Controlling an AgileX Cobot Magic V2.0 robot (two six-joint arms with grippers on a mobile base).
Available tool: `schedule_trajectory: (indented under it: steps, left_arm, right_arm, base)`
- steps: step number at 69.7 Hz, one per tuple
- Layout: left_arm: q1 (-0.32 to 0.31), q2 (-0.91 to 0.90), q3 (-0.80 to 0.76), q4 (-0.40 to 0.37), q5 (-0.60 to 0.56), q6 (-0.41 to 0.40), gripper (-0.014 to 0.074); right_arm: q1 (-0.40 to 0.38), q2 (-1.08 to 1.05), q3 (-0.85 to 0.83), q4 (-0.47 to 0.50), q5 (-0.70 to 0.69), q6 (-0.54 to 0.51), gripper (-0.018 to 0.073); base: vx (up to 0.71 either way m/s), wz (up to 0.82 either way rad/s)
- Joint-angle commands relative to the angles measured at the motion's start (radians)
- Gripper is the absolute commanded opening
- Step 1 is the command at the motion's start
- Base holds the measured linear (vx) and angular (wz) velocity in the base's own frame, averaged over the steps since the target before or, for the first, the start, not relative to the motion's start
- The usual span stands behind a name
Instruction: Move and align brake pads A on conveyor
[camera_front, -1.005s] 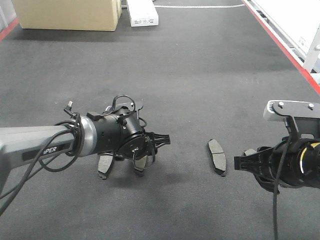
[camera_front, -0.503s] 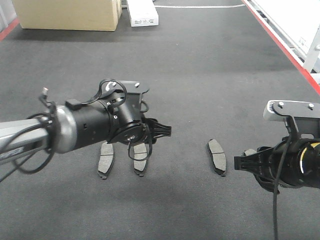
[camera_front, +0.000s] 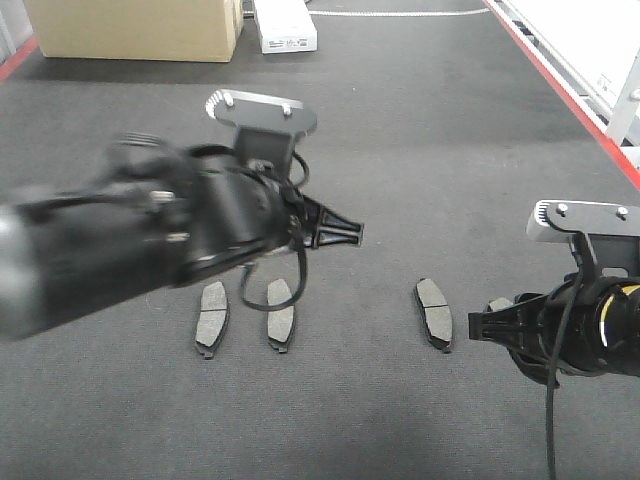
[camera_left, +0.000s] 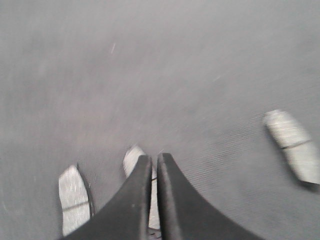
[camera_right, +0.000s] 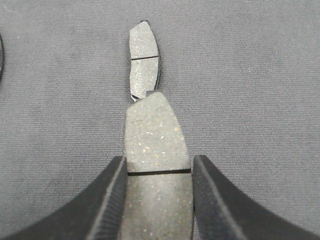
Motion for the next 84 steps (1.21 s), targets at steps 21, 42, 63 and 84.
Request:
schedule_trajectory:
  steps: [21, 42, 63, 84]
  left_arm:
    - [-0.009, -0.518, 0.284, 0.114, -0.074, 0.031, -0.0008]
    - [-0.009, -0.847, 0.503, 0.144, -0.074, 0.031, -0.0008]
    - [-0.009, -1.048, 0.574, 0.136, -0.063, 0.031, -0.0008]
    - [-0.009, -1.069, 0.574, 0.136, -0.058, 0.031, -0.0008]
  right_arm:
    - [-0.001, -0.023, -0.030, -0.026, -0.053, -0.004, 0.0155]
    - [-0.001, -0.023, -0.030, -0.026, -0.053, -0.004, 0.0155]
    - [-0.001, -0.023, -0.030, -0.026, -0.053, -0.004, 0.0155]
    - [-0.001, -0.023, -0.030, -0.026, -0.053, -0.004, 0.0155]
  base:
    - [0.00, 0.00]
    - [0.00, 0.00]
    - [0.00, 0.00]
    - [0.00, 0.00]
